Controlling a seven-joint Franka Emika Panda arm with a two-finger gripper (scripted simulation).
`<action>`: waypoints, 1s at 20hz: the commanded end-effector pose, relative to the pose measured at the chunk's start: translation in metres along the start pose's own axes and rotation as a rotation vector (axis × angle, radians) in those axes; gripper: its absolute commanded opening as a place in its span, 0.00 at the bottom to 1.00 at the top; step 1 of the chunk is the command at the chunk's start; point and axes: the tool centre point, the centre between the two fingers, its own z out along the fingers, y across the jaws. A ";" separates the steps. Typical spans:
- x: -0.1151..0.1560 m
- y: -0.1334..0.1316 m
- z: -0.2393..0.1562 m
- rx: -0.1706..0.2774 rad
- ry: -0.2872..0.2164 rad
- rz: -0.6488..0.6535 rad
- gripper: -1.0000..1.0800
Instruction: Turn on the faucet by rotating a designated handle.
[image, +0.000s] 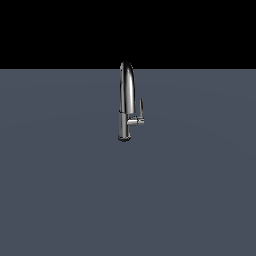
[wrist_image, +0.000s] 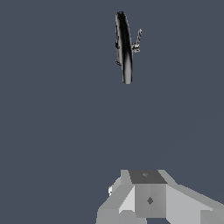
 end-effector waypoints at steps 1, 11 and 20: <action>0.000 0.000 0.000 0.000 0.000 0.000 0.00; 0.014 -0.001 0.001 0.024 -0.030 0.029 0.00; 0.051 -0.004 0.006 0.088 -0.111 0.106 0.00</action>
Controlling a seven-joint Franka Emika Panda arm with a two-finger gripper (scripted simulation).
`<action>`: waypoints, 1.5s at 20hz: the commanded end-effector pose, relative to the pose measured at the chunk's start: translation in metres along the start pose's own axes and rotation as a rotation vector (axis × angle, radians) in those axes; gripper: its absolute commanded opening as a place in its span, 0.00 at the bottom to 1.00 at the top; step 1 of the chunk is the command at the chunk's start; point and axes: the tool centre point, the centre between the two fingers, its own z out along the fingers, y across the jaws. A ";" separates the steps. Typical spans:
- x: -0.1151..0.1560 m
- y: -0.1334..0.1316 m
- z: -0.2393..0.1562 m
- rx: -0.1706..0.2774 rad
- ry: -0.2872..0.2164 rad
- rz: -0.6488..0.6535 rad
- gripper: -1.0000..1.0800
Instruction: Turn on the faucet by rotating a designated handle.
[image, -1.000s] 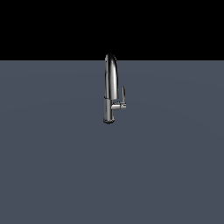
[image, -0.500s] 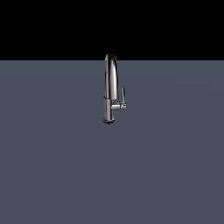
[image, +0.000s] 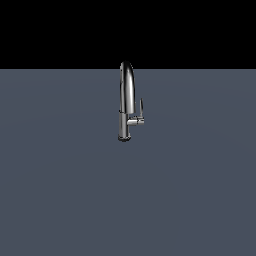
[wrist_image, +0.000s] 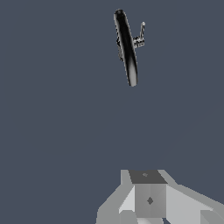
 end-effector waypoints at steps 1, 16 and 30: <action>0.013 -0.001 0.001 0.023 -0.029 0.028 0.00; 0.101 -0.003 0.018 0.179 -0.225 0.213 0.00; 0.180 0.008 0.050 0.334 -0.415 0.389 0.00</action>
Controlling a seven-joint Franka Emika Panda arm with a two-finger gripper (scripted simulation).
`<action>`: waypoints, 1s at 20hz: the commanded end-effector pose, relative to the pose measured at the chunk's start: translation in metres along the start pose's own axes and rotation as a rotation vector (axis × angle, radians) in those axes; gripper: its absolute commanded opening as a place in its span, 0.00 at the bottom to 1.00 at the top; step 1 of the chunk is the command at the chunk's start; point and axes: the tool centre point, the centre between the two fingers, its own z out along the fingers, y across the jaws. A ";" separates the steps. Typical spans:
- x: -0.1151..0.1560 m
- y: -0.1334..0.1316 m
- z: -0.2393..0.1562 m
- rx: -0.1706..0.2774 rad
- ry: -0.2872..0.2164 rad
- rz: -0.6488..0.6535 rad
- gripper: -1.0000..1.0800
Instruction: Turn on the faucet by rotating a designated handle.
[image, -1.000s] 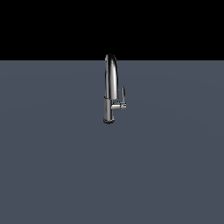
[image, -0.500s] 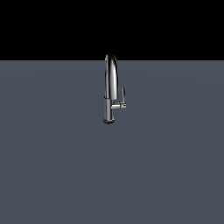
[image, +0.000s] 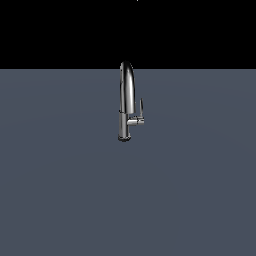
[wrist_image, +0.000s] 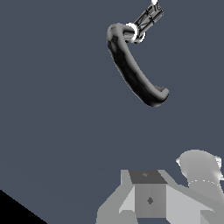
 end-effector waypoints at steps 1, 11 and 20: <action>0.016 -0.002 0.001 0.029 -0.035 0.032 0.00; 0.078 -0.003 0.011 0.145 -0.179 0.162 0.00; 0.135 0.002 0.028 0.256 -0.317 0.287 0.00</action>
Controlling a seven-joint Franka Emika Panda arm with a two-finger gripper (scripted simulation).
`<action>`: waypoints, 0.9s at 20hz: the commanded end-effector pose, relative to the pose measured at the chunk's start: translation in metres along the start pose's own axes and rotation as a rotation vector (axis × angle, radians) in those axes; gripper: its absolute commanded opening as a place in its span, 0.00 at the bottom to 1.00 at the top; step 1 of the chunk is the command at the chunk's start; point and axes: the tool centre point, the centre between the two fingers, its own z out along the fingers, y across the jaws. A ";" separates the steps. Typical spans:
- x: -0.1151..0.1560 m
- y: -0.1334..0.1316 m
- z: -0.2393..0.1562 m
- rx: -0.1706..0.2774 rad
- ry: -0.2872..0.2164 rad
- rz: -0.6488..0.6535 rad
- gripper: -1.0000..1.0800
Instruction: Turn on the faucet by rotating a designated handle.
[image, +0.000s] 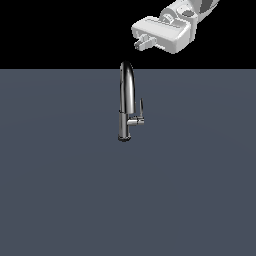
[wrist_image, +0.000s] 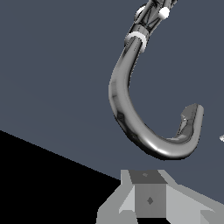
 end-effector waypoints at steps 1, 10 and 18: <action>0.017 -0.002 0.001 0.032 -0.041 0.036 0.00; 0.081 -0.003 0.010 0.155 -0.189 0.173 0.00; 0.138 0.002 0.028 0.268 -0.326 0.302 0.00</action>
